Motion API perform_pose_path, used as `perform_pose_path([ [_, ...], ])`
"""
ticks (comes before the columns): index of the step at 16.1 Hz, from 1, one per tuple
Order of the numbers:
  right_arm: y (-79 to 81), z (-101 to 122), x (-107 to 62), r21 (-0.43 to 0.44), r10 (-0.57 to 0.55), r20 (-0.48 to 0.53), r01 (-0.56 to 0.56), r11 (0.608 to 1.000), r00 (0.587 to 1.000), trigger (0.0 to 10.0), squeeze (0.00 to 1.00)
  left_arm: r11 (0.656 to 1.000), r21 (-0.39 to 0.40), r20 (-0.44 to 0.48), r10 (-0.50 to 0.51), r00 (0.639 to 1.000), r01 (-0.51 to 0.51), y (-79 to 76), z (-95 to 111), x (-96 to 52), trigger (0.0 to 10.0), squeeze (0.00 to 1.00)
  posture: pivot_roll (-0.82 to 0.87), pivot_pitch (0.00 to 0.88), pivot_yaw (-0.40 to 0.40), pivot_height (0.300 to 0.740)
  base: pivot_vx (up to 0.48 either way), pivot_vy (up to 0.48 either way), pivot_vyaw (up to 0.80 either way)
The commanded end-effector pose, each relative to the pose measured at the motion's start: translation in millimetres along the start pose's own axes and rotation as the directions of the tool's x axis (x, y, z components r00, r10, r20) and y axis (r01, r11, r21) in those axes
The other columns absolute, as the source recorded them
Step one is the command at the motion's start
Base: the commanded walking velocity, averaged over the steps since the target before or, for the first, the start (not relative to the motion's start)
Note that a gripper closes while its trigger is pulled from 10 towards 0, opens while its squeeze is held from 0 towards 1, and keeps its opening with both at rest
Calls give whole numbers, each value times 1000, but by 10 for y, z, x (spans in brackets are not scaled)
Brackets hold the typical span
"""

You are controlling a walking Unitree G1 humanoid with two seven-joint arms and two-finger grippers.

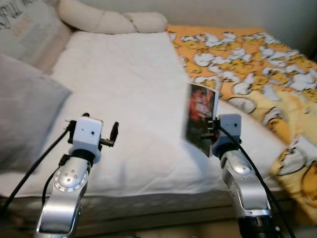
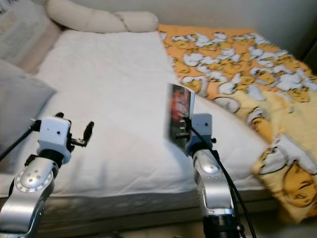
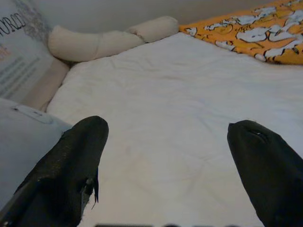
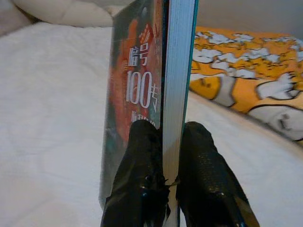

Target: Clean up the room

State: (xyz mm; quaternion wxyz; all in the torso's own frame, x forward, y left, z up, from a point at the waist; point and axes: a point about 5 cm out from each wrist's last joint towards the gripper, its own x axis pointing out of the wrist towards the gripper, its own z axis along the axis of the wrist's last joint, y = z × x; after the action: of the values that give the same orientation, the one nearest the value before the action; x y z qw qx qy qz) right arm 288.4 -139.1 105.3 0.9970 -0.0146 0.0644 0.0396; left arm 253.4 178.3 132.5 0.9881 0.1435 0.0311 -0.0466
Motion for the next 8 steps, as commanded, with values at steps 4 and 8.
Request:
perform_pose_path([
  [4, -128, 68, -6, -2, -49, 32, 49, 999, 998, 10000, 0, 999, 1, 5, -40, 999, 40, -78, 18, 39, 10000, 933, 134, 0, -21, 740, 0, 395, 0],
  [8, -130, 56, 15, 16, -54, 27, 54, 998, 998, 10000, 0, 1000, 14, 6, -26, 1000, 26, -78, 14, 17, 10000, 914, 155, 0, -29, 740, 0, 81, 0],
])
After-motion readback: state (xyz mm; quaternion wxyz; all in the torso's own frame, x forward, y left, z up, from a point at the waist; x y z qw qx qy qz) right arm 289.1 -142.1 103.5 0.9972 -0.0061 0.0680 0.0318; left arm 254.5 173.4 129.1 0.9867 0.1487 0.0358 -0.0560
